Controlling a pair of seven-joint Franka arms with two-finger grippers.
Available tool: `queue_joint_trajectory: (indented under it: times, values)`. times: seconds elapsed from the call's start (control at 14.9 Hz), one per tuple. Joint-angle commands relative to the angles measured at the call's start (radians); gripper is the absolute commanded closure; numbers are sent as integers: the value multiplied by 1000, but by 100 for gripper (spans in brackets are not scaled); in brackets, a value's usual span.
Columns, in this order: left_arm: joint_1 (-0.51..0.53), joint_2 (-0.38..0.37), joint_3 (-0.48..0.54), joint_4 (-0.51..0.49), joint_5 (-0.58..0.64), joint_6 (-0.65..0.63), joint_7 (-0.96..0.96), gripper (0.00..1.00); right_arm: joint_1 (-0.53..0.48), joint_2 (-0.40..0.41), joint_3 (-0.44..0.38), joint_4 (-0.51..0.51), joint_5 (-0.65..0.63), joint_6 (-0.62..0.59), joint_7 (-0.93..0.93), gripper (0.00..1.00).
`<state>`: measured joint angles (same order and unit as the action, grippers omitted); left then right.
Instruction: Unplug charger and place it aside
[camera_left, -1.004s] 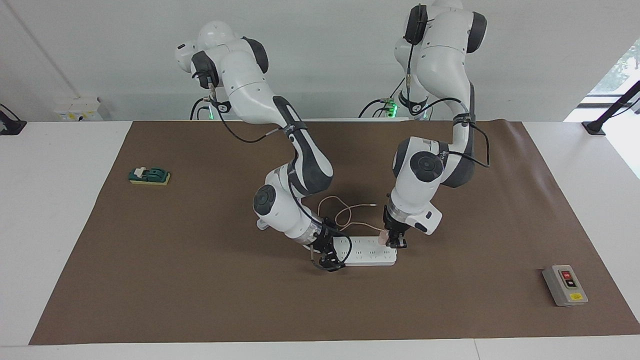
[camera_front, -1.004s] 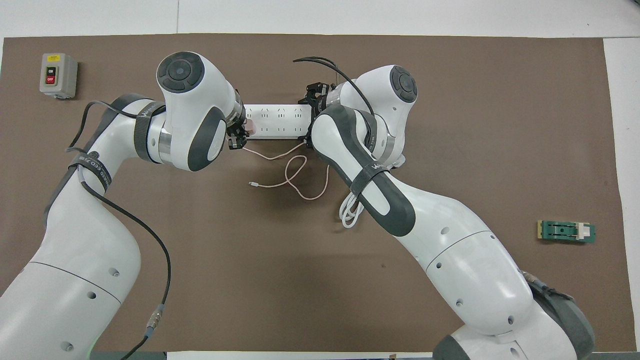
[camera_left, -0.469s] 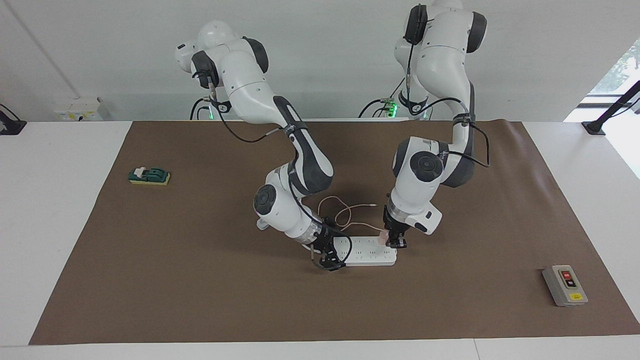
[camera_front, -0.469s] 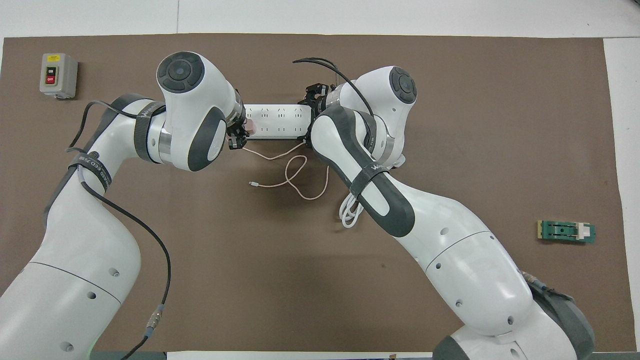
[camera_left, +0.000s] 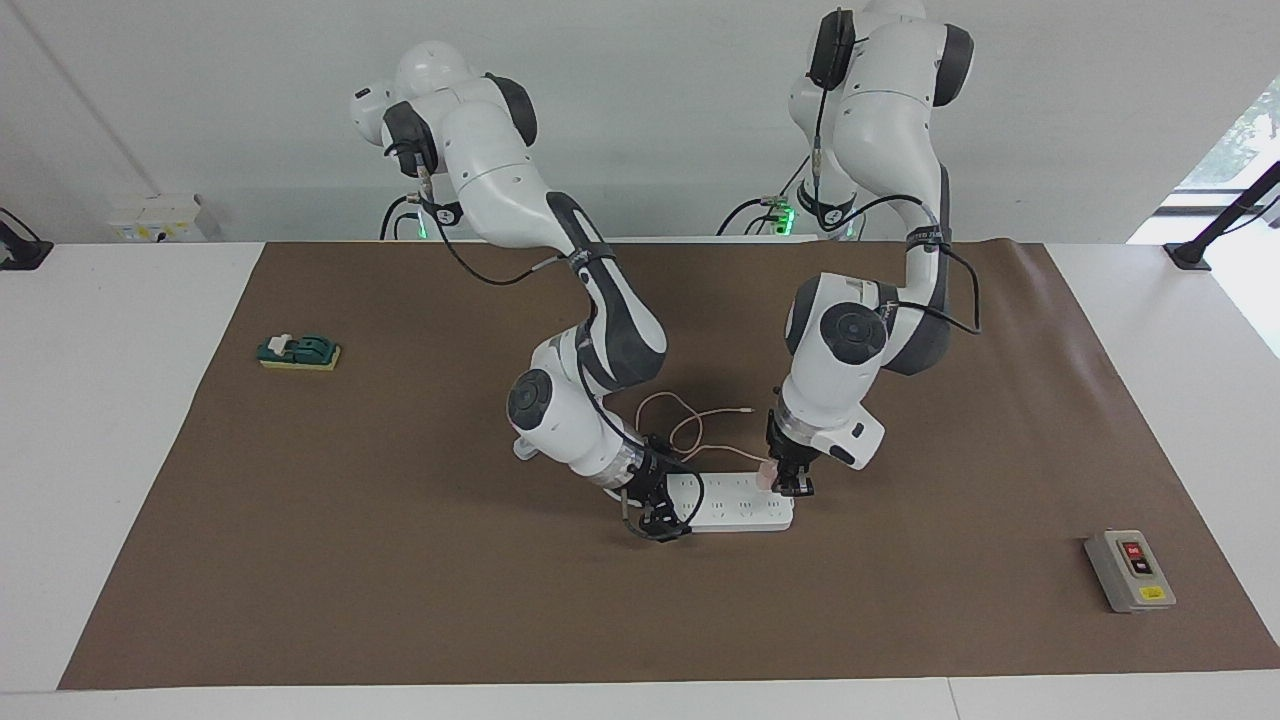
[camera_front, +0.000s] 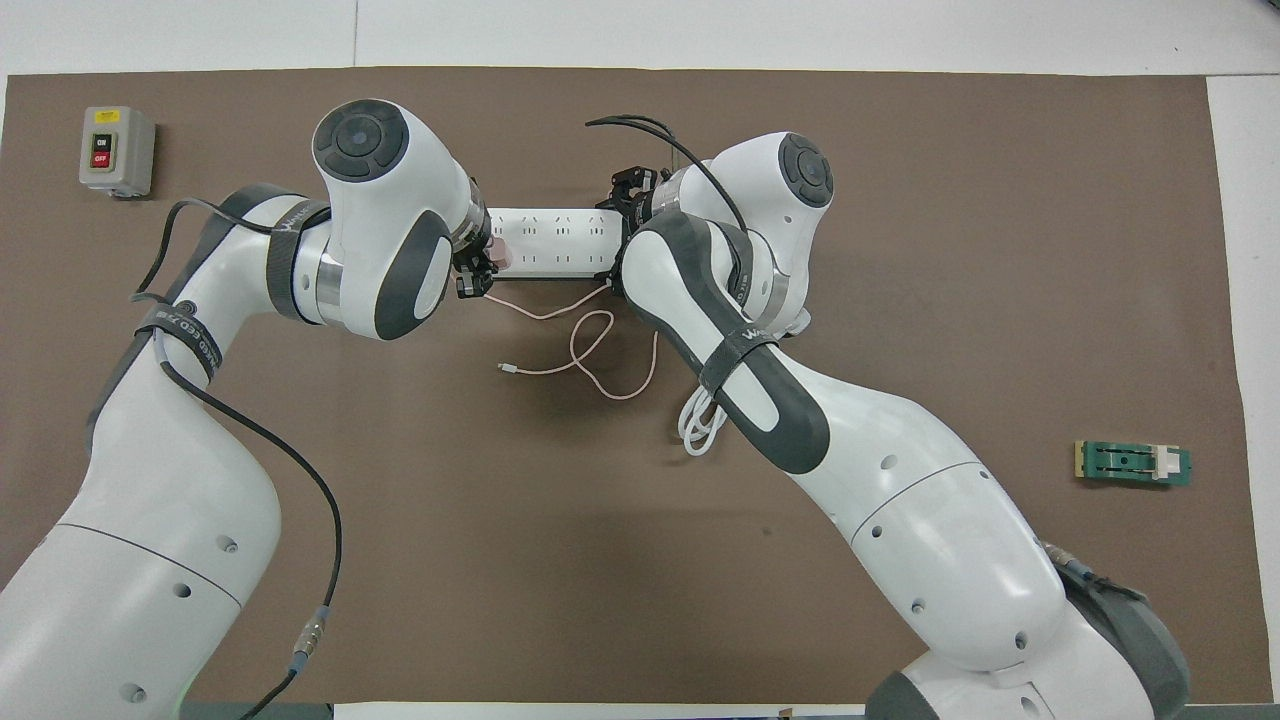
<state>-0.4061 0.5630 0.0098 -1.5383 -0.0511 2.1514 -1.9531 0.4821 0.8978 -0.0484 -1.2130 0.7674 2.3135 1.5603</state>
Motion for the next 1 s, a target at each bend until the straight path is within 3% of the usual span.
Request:
queue_joint_trajectory:
  times: [0.0,0.94]
  values:
    - [18,-17,15,39,13,-68,0,100,1,10,-2,0,27,63,-36,23]
    - [75,-107,9,37,-15,-159,85,100,4,7,-2,-14,36,83,-36,18]
